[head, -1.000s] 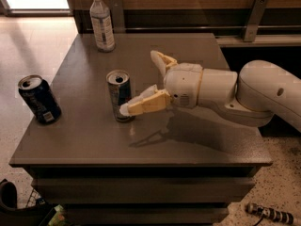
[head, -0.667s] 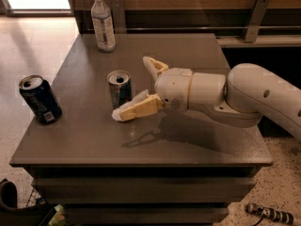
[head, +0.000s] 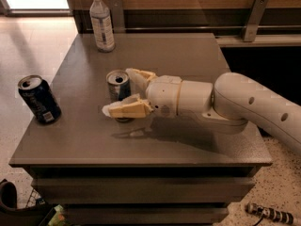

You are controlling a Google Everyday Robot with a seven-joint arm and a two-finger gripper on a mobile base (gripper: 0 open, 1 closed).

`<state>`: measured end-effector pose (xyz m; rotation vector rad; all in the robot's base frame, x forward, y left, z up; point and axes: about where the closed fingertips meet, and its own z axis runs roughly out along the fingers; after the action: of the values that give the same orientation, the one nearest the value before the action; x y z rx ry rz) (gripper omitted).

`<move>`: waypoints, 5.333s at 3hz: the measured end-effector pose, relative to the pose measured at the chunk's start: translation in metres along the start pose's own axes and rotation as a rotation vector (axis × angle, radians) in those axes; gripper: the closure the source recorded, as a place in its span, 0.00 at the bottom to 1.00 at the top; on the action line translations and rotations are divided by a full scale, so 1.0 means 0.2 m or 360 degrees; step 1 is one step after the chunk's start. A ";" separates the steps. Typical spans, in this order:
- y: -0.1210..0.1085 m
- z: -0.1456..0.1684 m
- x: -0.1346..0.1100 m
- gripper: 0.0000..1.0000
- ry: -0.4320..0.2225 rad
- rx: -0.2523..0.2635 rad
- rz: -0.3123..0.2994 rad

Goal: Move redbull can near blue plastic bottle

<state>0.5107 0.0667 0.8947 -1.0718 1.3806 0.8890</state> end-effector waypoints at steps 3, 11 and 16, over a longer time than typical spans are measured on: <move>0.02 0.03 -0.02 1.00 -0.0001 -0.0019 -0.0010; -1.82 0.36 0.01 1.00 -0.0058 0.0615 0.0183; -1.78 0.54 0.08 0.19 -0.0078 0.0532 0.0233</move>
Offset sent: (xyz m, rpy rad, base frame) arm -0.0006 0.0017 0.0004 -0.0002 -0.0010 0.0029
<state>0.8825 0.0582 0.8908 -0.6979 1.5175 0.7497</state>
